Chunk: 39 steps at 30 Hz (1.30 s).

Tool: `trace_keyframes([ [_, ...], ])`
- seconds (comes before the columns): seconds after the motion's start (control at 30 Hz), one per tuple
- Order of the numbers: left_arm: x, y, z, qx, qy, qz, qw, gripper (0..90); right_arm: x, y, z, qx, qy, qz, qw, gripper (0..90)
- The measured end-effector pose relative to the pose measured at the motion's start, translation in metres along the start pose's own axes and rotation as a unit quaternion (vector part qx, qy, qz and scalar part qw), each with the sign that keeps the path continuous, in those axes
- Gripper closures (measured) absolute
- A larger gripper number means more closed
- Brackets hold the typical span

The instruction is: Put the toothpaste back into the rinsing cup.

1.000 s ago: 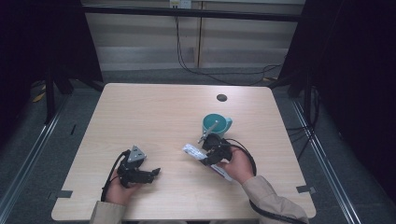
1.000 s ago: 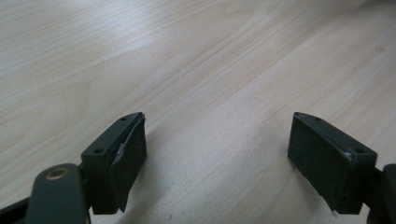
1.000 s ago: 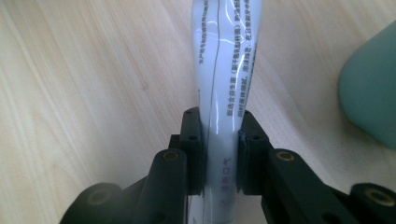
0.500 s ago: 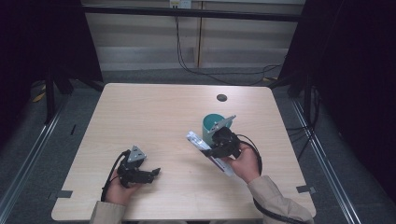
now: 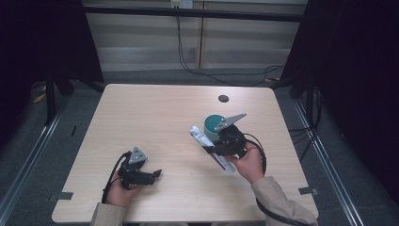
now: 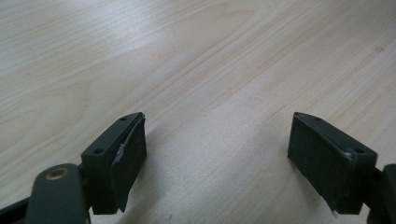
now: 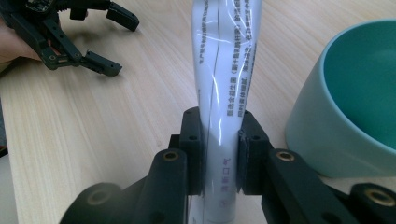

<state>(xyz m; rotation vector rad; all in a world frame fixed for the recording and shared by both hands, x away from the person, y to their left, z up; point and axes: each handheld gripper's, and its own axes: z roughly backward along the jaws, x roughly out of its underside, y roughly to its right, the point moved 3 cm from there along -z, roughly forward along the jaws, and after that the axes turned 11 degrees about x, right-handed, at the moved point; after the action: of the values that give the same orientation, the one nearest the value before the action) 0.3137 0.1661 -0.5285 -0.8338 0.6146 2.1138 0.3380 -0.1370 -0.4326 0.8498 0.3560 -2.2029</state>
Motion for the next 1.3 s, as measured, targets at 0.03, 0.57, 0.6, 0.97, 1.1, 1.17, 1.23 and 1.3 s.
trace_keyframes([
  [0.03, 0.000, 0.000, 0.000, 0.000, 0.000, 0.000, 1.0000, 19.1, 0.000, 0.000, 0.000, 0.003, 0.001, 0.002, 1.0000, 76.0],
  [0.57, 0.000, 0.000, 0.000, 0.002, -0.002, -0.004, 1.0000, 18.0, -0.011, 0.008, 0.013, -0.002, 0.043, -0.019, 0.9989, 76.0],
  [0.6, 0.000, 0.000, 0.000, 0.002, -0.002, -0.004, 1.0000, 18.0, -0.011, 0.009, 0.014, -0.004, 0.050, -0.022, 0.9985, 76.0],
  [0.97, 0.000, 0.000, 0.000, 0.002, -0.002, -0.004, 1.0000, 18.0, -0.020, 0.015, 0.023, -0.007, 0.092, -0.042, 0.9949, 76.0],
  [1.1, 0.000, 0.000, 0.000, 0.002, -0.002, -0.004, 1.0000, 18.0, -0.021, 0.016, 0.026, -0.001, 0.101, -0.041, 0.9940, 76.0],
  [1.17, 0.000, 0.000, 0.000, 0.002, -0.002, -0.004, 1.0000, 18.0, -0.023, 0.017, 0.028, 0.002, 0.108, -0.043, 0.9932, 76.0],
  [1.23, 0.000, 0.000, 0.000, 0.002, -0.001, -0.004, 1.0000, 18.0, -0.024, 0.019, 0.030, 0.005, 0.116, -0.046, 0.9921, 76.0],
  [1.3, 0.000, 0.000, 0.000, 0.002, -0.002, -0.004, 1.0000, 18.0, -0.025, 0.020, 0.032, 0.006, 0.125, -0.051, 0.9908, 76.0],
])
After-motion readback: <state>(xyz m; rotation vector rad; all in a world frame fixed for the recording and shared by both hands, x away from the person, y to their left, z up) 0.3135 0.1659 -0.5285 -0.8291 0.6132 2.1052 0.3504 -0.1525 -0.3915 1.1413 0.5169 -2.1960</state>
